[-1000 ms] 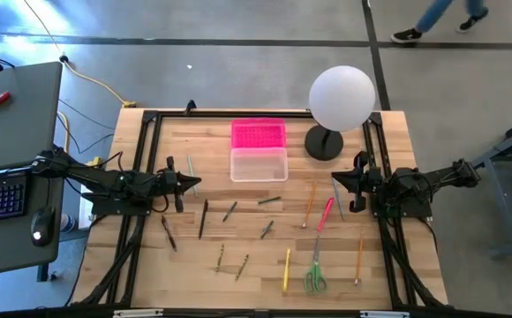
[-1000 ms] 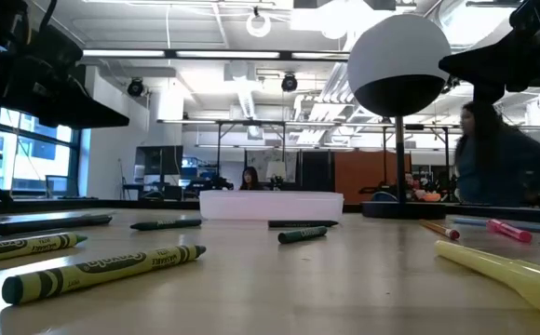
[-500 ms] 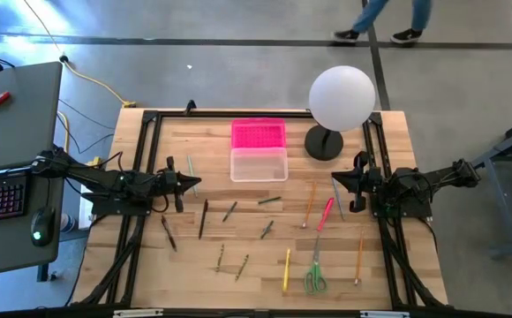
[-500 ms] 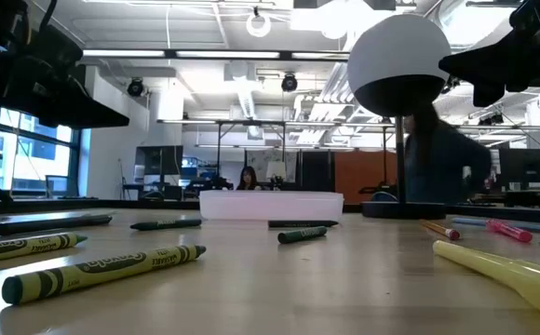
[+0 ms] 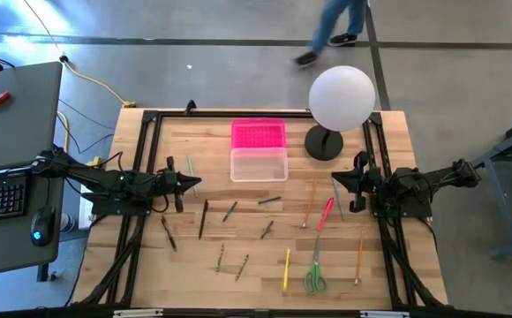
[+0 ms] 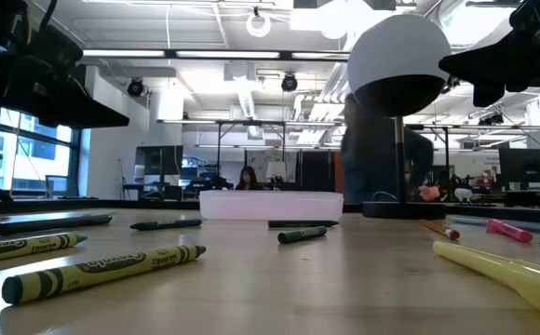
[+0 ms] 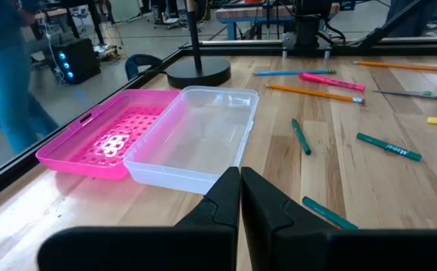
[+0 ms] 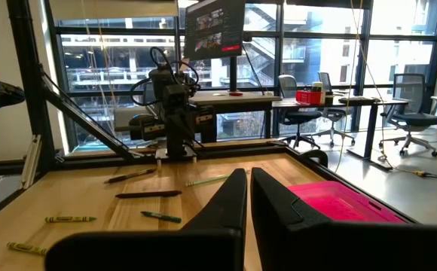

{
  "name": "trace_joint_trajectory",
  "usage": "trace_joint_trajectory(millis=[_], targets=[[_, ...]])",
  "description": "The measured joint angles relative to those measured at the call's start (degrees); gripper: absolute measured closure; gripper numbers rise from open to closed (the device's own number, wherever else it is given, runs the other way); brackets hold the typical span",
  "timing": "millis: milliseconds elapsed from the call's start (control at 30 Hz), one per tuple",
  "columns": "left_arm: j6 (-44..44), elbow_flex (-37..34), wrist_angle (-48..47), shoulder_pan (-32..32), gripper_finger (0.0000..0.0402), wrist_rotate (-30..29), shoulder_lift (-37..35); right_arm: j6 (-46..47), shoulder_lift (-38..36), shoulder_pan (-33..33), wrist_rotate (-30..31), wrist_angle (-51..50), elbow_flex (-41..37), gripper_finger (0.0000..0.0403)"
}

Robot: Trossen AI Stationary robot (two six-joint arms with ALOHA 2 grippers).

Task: Pick & place school supplies into a supply box

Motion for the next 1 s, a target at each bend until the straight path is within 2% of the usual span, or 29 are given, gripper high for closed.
trace_joint_trajectory(millis=[500,733,1000], targets=[[0.01,0.01,0.00,0.01,0.0355,0.00,0.01,-0.09,0.01,0.00,0.01,0.00,-0.01,0.0402],[0.00,0.01,0.00,0.02,0.0355,0.00,-0.01,-16.12,0.00,0.00,0.61,-0.12,0.00,0.0402],[0.00,0.02,0.00,0.02,0.0355,0.00,0.01,-14.71,0.00,-0.01,-1.28,0.49,0.01,0.0402]])
